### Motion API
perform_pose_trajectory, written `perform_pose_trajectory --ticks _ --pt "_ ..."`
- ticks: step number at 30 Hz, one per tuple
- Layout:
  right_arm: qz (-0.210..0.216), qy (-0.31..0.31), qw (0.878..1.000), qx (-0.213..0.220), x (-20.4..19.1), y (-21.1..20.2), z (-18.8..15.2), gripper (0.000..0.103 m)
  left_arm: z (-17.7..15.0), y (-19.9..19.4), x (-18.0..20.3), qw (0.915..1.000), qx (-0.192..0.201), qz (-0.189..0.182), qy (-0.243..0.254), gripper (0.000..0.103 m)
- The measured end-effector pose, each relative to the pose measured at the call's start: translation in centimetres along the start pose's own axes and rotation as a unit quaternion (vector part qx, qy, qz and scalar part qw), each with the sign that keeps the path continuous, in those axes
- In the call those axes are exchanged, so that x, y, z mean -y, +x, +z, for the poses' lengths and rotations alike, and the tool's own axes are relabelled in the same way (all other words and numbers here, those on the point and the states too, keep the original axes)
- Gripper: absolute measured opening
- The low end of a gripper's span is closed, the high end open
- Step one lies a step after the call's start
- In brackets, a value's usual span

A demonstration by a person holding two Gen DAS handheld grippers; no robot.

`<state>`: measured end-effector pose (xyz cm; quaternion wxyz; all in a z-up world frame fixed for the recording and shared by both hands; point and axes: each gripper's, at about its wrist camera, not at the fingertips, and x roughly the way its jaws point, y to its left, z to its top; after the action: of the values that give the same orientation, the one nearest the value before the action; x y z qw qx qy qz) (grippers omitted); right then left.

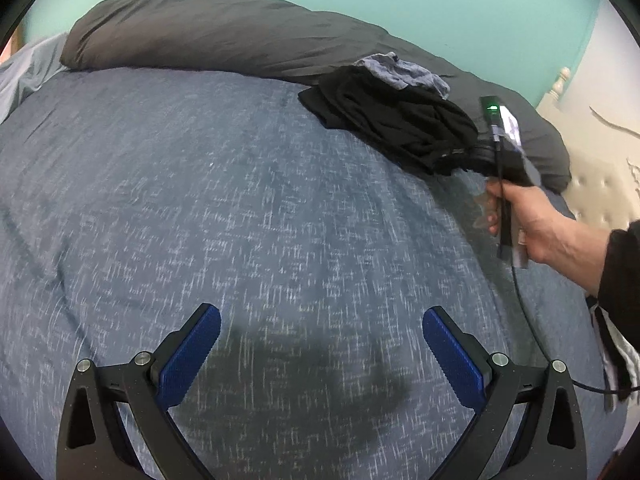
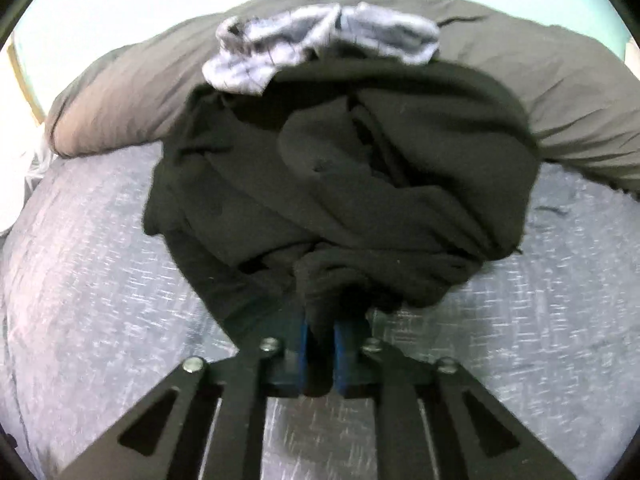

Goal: Fold clothes
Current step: 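Reach the right tool to the black clothing pile and close on it, then lift the black garment with the right tool and drag it across the bed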

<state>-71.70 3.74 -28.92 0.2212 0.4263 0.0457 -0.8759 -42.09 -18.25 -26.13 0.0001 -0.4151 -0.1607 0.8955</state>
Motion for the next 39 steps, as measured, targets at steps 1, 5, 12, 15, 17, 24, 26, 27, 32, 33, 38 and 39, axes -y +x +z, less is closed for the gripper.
perform_pose_trajectory --ticks 1,5,12,15,17,24,26,27,32,33,38,39 --pt "0.005 0.001 1.000 0.008 0.0 -0.9 -0.1 0.008 -0.2 -0.5 -0.2 1.0000 0.002 -0.002 -0.005 0.103" --pt "0.026 -0.007 0.999 0.042 -0.6 -5.0 -0.7 0.007 -1.1 -2.5 0.0 0.9998 0.017 -0.010 -0.009 0.103" --pt "0.091 -0.009 0.989 0.116 -4.5 -14.4 -1.4 0.006 -3.8 -7.2 0.6 0.9989 0.045 -0.007 -0.012 0.103" --pt "0.107 -0.009 0.984 0.140 -5.7 -18.9 -2.2 0.006 -5.3 -9.5 1.0 0.9982 0.057 -0.010 -0.014 0.103" --pt "0.114 -0.011 0.980 0.161 -6.4 -22.1 -2.8 0.006 -6.6 -11.4 1.2 0.9976 0.067 -0.012 -0.012 0.103" --pt "0.142 -0.021 0.966 0.217 -9.5 -35.4 -6.0 0.006 -10.6 -18.3 1.9 0.9946 0.101 -0.012 -0.021 0.103" --pt "0.146 -0.015 0.964 0.221 -9.8 -38.8 -7.8 0.006 -11.6 -20.3 2.1 0.9941 0.105 -0.007 -0.027 0.103" --pt "0.150 -0.007 0.964 0.220 -9.9 -40.5 -9.1 0.006 -12.1 -21.3 2.1 0.9939 0.106 -0.009 -0.031 0.103" --pt "0.167 0.006 0.962 0.215 -10.5 -45.7 -14.5 0.006 -14.4 -26.3 2.2 0.9932 0.106 -0.018 -0.044 0.103" --pt "0.171 0.005 0.961 0.216 -10.8 -46.6 -15.5 0.006 -14.7 -27.2 2.1 0.9931 0.108 -0.017 -0.042 0.103" --pt "0.196 -0.010 0.954 0.228 -12.1 -51.5 -19.6 0.006 -15.9 -30.0 1.3 0.9918 0.120 -0.006 -0.045 0.103" --pt "0.202 -0.019 0.952 0.230 -12.4 -52.3 -20.4 0.006 -16.1 -30.4 1.1 0.9915 0.122 -0.005 -0.046 0.103"
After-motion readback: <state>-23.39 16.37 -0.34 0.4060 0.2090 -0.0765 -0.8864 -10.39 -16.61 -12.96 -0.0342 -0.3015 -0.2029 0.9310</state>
